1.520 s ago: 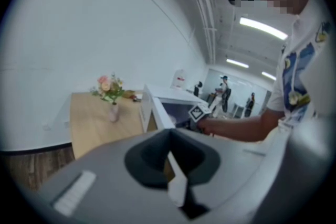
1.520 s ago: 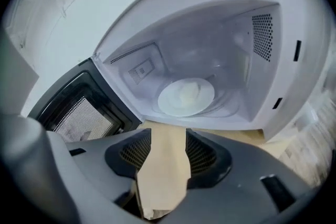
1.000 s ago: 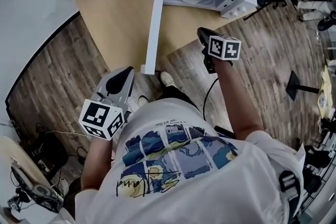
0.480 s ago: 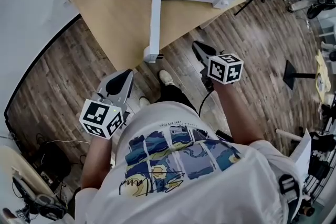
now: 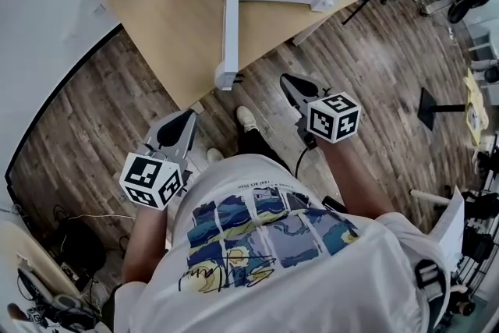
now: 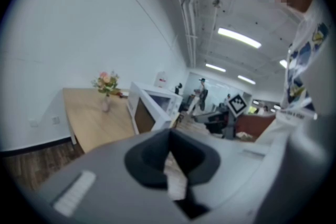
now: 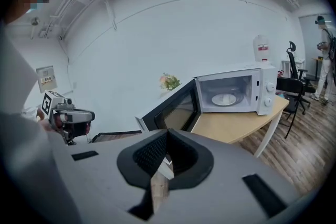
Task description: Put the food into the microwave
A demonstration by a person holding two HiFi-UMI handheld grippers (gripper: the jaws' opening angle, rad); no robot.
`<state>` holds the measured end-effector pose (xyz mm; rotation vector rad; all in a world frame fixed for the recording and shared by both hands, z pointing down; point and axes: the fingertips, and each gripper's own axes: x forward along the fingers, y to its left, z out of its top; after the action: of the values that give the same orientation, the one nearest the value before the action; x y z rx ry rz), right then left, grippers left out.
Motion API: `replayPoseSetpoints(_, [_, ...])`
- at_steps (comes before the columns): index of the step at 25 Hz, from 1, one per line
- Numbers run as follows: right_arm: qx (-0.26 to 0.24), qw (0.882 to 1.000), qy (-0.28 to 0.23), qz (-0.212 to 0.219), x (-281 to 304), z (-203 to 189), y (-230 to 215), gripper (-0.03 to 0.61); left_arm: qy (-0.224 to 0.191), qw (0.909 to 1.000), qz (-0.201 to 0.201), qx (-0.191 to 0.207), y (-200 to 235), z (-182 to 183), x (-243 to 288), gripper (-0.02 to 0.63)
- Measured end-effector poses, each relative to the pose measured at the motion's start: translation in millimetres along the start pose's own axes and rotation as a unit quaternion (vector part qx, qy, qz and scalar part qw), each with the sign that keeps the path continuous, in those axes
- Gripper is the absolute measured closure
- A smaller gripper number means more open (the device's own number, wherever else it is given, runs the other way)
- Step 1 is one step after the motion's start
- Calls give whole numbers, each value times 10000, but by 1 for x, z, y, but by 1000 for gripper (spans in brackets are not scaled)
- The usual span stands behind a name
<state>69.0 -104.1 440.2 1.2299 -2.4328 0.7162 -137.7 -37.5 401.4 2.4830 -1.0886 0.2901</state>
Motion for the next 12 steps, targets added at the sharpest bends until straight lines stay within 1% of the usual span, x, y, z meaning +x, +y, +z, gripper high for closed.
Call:
replayPoseSetpoints(7, [-81,9999,-113,83,-14,7,18,572,-81,9999,-34,59,-6,-1,-7,604])
replayPoseSetpoints(12, [-183,9996,-133,167,-18,8,31,572,-111,9999,35,15,-6,-5,-17,605])
